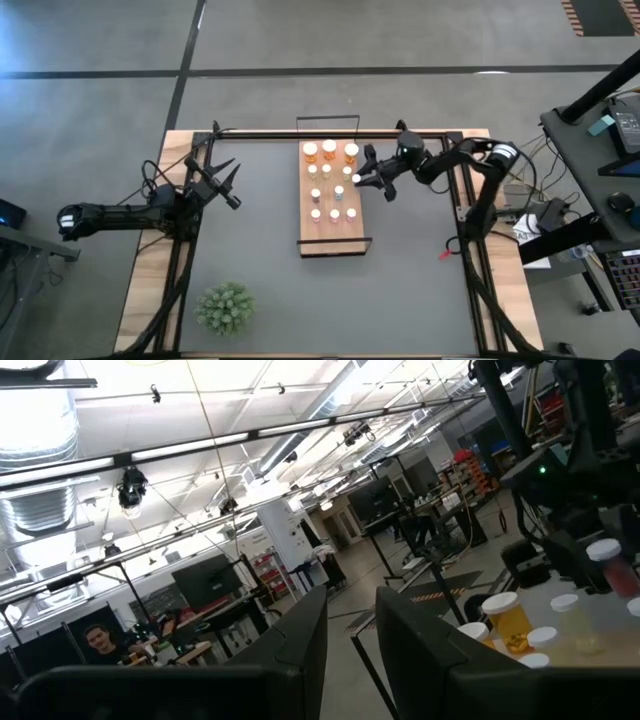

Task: Pick and place medicine bottles onto shelf by color
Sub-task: Put the blue pill bottle on the shelf aligned with the other blue pill bottles

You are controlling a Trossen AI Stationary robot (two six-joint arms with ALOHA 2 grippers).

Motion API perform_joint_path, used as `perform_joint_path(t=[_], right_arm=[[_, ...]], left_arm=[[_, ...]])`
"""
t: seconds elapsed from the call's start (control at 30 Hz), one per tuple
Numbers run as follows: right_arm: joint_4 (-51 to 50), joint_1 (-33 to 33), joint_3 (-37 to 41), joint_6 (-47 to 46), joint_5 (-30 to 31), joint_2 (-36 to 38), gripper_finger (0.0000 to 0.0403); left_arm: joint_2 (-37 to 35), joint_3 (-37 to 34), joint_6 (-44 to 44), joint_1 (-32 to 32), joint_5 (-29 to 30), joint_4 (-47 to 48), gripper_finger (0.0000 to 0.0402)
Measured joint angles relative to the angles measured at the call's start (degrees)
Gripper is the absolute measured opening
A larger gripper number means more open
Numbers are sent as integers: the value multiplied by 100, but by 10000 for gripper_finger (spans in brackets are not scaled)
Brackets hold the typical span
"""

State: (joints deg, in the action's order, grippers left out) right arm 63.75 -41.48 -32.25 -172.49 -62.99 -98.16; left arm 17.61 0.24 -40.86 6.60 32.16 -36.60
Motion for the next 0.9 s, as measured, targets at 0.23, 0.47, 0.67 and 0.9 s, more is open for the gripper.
perform_joint_path(t=[0.23, 0.47, 0.67, 0.9], right_arm=[[-41, 206, 0, -65, 32, -137, 100], [-698, 400, 2, 210, 265, -137, 100], [-754, 446, 2, 288, 472, -139, 100], [-986, 555, 2, 555, 854, -139, 100]], left_arm=[[-2, 1, 0, 1, 0, -2, 72], [0, 1, 0, -1, -2, 0, 72], [0, -1, 0, -1, -2, 0, 72], [-1, 1, 0, 0, 0, 0, 72]])
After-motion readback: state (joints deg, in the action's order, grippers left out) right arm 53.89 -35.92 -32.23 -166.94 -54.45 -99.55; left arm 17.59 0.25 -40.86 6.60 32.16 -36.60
